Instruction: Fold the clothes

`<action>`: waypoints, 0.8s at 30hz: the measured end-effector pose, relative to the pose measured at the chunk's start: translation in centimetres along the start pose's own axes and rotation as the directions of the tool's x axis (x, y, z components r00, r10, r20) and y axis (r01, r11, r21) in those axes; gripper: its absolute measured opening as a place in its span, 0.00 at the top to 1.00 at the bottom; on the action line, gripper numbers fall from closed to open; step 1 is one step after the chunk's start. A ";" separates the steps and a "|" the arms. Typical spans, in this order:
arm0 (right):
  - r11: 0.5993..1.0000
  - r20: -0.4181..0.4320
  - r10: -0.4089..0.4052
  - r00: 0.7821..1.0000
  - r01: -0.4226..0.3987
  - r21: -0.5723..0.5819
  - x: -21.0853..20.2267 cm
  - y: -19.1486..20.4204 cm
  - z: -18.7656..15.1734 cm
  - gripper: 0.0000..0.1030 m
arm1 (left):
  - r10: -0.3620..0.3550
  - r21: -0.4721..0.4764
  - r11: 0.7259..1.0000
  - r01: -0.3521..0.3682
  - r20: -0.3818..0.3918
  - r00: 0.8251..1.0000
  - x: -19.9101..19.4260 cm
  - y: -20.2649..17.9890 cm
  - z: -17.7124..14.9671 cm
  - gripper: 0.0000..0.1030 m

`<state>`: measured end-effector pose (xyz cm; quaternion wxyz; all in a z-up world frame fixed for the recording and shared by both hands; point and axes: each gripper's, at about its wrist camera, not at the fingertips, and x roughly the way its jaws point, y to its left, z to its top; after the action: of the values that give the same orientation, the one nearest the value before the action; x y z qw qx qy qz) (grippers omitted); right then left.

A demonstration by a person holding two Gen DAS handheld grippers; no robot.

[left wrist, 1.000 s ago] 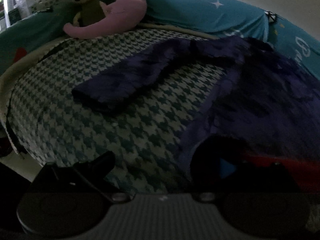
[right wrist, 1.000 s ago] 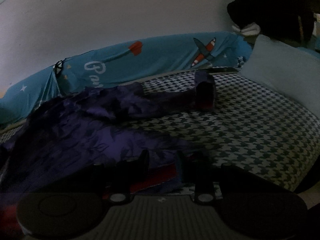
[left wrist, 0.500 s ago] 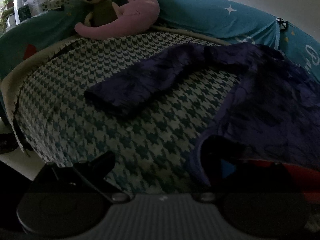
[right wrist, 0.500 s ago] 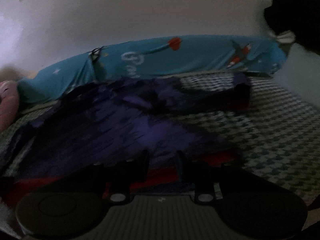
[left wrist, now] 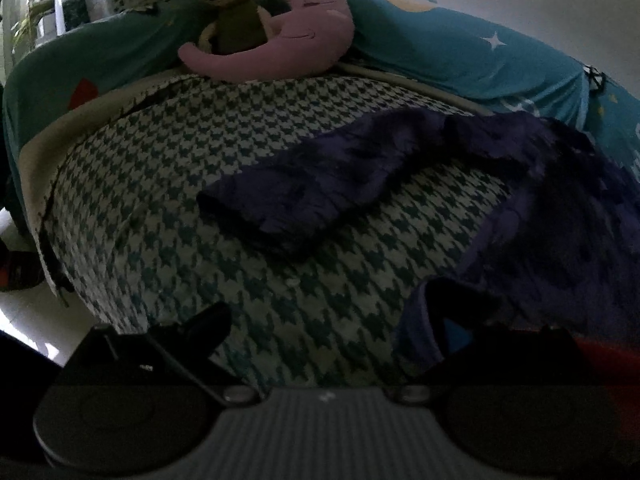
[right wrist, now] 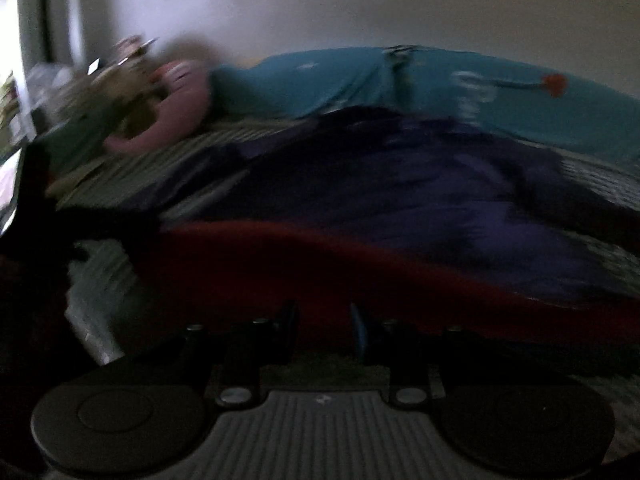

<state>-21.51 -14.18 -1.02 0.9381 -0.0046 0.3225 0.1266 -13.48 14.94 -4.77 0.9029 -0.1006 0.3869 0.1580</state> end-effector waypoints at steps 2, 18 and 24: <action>0.999 -0.007 0.027 1.000 -0.027 -0.035 0.5 1.1 -0.1 0.72 | -0.029 -0.009 1.000 0.029 -0.020 0.999 -0.1 0.1 -0.1 0.00; 0.950 -0.043 0.212 0.976 -0.217 -0.225 4.7 8.2 0.2 0.70 | -0.196 0.011 0.981 0.196 -0.020 0.980 -1.8 -0.4 -0.2 0.00; 0.930 -0.036 0.222 0.974 -0.223 -0.292 6.2 10.1 0.6 0.61 | -0.193 0.002 0.981 0.193 -0.039 0.980 -1.3 0.1 0.0 0.00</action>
<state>-18.86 -2.89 -3.62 0.9061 -0.1078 0.2996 0.2787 -14.35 14.77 -3.83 0.9067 -0.1381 0.3930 0.0665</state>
